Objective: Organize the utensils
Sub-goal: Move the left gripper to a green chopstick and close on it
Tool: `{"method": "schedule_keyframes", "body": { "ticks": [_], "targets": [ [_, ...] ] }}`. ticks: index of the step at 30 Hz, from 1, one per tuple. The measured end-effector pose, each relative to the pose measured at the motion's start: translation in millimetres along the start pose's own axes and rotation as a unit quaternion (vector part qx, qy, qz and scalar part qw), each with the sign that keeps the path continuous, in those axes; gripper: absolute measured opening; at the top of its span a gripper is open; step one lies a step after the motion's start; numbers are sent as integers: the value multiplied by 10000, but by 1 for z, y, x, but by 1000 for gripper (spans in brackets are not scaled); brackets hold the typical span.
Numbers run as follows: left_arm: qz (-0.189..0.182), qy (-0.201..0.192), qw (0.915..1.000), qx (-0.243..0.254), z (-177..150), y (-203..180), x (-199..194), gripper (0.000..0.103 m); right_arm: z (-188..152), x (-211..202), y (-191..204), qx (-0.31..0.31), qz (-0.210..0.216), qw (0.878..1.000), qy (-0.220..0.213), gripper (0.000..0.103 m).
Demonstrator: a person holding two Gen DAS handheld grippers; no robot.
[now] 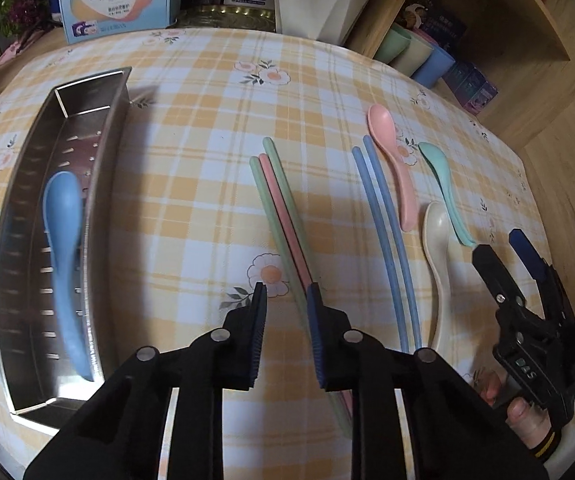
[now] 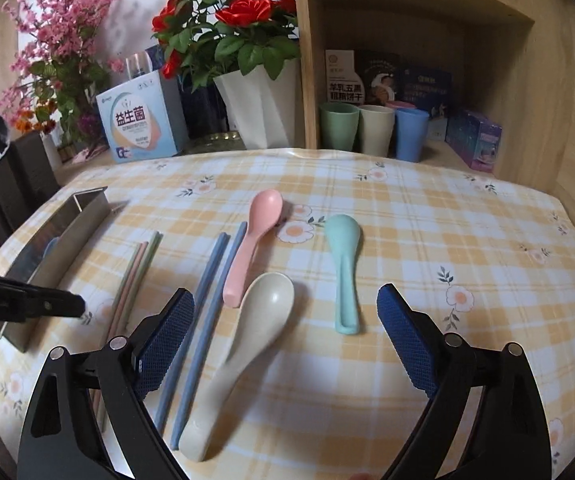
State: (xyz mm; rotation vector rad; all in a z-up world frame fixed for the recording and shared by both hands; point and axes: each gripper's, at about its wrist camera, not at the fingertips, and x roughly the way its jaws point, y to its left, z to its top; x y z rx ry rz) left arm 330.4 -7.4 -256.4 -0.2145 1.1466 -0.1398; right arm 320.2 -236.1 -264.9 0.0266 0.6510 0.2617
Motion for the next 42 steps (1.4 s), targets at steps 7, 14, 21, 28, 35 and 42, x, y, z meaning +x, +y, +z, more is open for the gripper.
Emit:
{"method": "schedule_keyframes", "body": {
  "ticks": [7,14,21,28,35,42],
  "targets": [
    [129,121,9998,-81,9,-4,23,17,-3,1,0,3,45,10000,67,90],
    [333,27,9994,14,10,-4,27,16,-4,4,-9,256,145,9994,169,90],
    [724,-48,9974,21,5,-6,24,16,-4,4,-6,186,157,9995,205,90],
    [743,50,9971,-134,-7,-6,22,16,-5,5,-10,325,206,9990,247,90],
    [1079,-125,9936,324,-15,-19,24,16,-5,9,-12,353,251,9984,365,90],
    [1183,-250,9917,442,-20,-23,23,17,-7,19,-31,870,326,9933,684,90]
  ]
}}
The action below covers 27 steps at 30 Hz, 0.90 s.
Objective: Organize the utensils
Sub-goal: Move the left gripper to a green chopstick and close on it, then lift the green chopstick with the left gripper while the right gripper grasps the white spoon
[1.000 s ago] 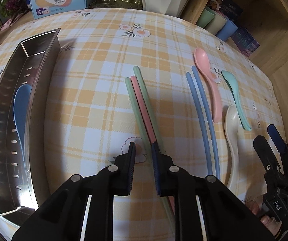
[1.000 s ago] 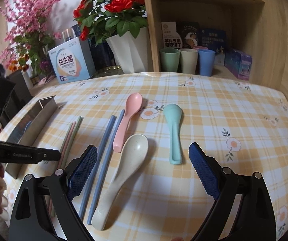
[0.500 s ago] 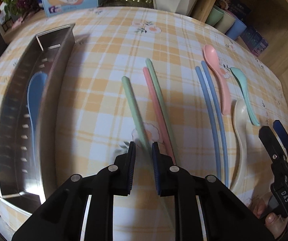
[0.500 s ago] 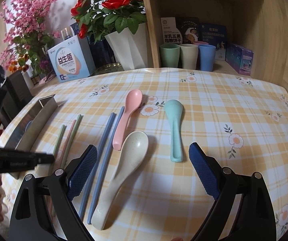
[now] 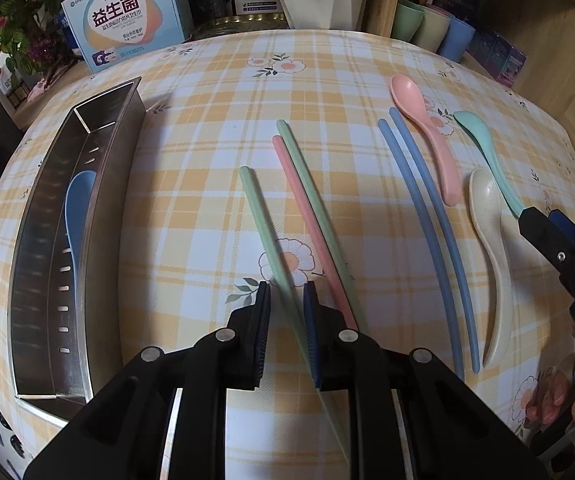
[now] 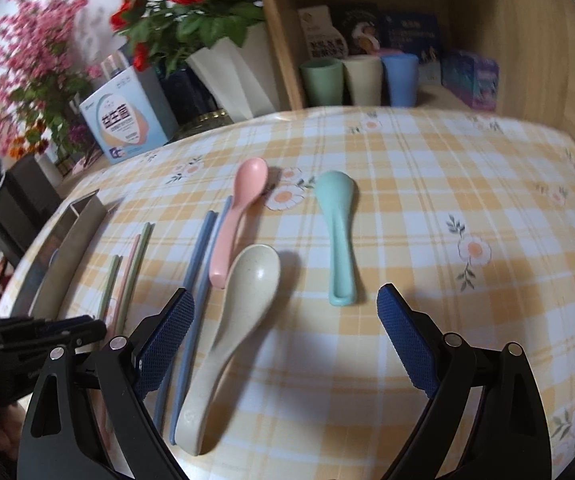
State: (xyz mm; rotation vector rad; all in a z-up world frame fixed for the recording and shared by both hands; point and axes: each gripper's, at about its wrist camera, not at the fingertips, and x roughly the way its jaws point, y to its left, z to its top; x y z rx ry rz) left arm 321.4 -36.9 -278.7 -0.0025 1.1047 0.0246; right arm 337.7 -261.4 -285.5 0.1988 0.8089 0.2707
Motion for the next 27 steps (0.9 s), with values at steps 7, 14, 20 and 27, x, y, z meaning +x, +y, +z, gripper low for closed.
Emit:
{"method": "schedule_keyframes", "body": {
  "ticks": [7,14,20,27],
  "targets": [
    [-38,-40,10000,25,-1,2,-1,17,-1,4,-12,351,61,9993,103,90],
    [-99,-97,9999,52,-5,3,-3,16,0,5,-7,222,-22,9997,115,90],
    [-236,-88,9997,-56,-8,8,-5,6,1,7,-6,193,-7,9997,150,90],
    [-410,-125,9988,-254,-13,18,-10,6,1,7,-5,145,-11,9998,161,90]
  ]
}}
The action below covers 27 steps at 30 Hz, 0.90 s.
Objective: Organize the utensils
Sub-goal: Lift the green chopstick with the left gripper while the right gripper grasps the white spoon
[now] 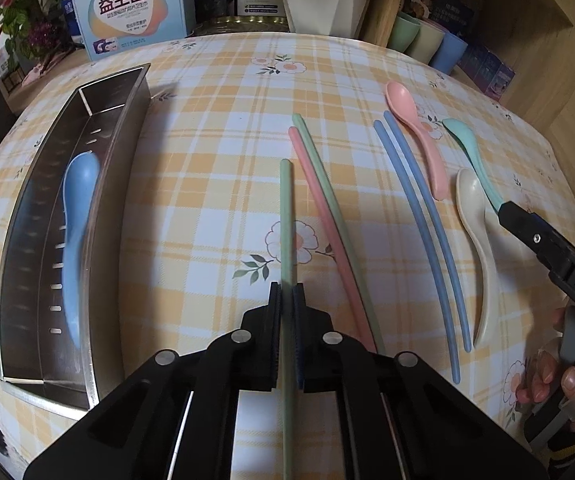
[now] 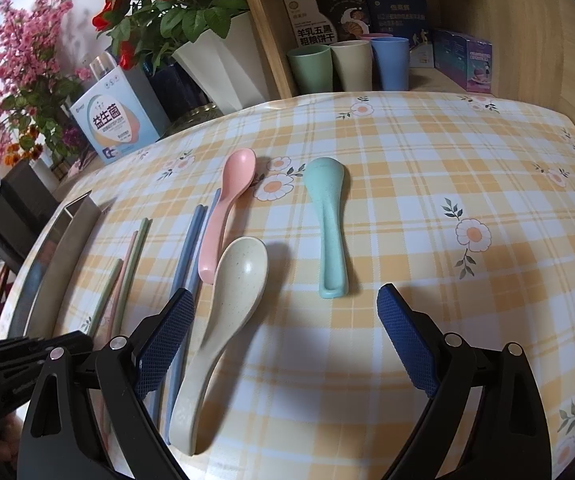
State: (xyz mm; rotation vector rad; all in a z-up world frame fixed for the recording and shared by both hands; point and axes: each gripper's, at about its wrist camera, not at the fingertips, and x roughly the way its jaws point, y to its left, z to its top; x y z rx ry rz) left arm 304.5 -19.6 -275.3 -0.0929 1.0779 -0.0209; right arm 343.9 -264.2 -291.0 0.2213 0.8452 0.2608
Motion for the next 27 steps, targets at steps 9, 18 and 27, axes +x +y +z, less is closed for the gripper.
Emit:
{"method": "schedule_keyframes", "body": {
  "ticks": [9,18,27],
  "targets": [
    [-133,-358,9992,-105,7,5,-18,6,0,0,4,-105,164,9998,7,89],
    [-328,-384,9984,-249,7,13,-21,6,-2,5,25,-560,189,9976,352,74],
    [-549,-384,9970,-388,4,19,-22,6,-19,-3,47,-456,468,9935,937,46]
  ]
}}
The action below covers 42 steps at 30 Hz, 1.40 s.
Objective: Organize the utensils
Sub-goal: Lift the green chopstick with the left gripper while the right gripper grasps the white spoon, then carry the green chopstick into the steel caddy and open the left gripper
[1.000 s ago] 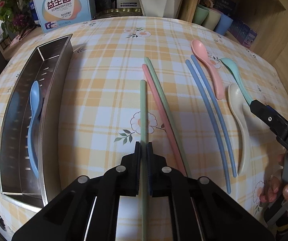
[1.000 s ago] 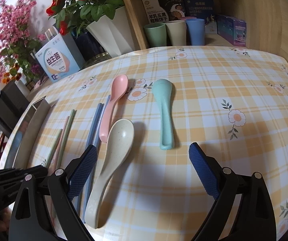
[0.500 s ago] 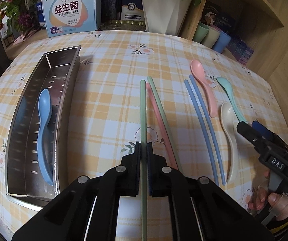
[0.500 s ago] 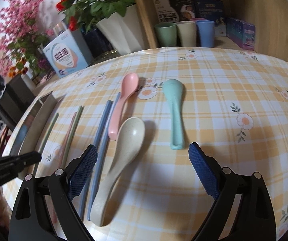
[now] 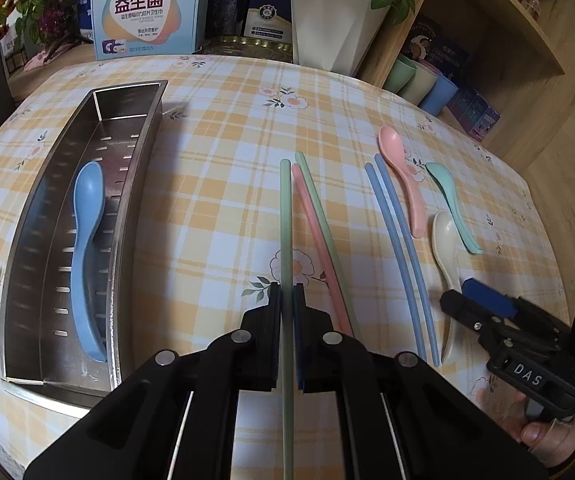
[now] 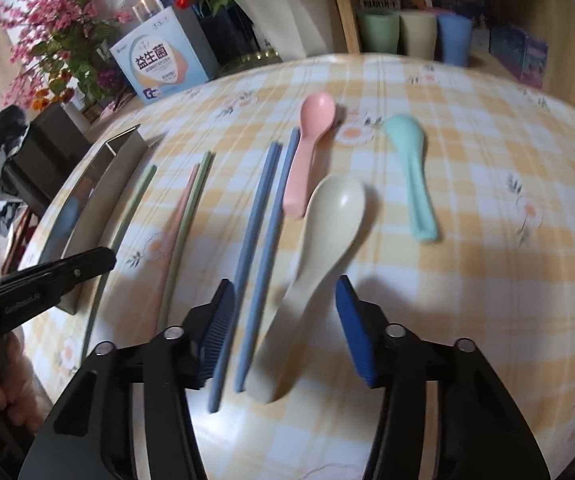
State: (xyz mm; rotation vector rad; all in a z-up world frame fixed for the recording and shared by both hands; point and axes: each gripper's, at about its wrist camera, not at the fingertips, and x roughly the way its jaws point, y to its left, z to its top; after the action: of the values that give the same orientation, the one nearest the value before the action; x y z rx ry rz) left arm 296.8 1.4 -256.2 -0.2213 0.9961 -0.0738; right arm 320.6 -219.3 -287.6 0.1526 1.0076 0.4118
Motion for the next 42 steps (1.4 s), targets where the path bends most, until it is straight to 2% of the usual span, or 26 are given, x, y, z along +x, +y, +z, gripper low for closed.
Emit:
{"method": "schedule_keyframes", "body": {
  "ticks": [5,8,15,19,33,42],
  "targets": [
    [-79,2,10000,-53,-2,5,-3,6,-5,9,2,277,-81,9994,192,33],
    [-101,-11,9999,-97,-3,8,-5,6,-4,10,0,450,-76,9988,203,30],
    [-167,9,9998,-107,-4,7,-5,6,-1,12,-11,935,19,9953,239,12],
    [-170,27,9998,-119,-5,8,-5,6,-3,12,-13,1006,43,9946,241,7],
    [-263,-57,9996,-74,-2,3,-15,6,-3,-9,-14,1308,105,9913,-46,7],
    [-473,-319,9980,-271,23,27,-48,6,9,-26,-4,1248,286,9914,-268,7]
  ]
}}
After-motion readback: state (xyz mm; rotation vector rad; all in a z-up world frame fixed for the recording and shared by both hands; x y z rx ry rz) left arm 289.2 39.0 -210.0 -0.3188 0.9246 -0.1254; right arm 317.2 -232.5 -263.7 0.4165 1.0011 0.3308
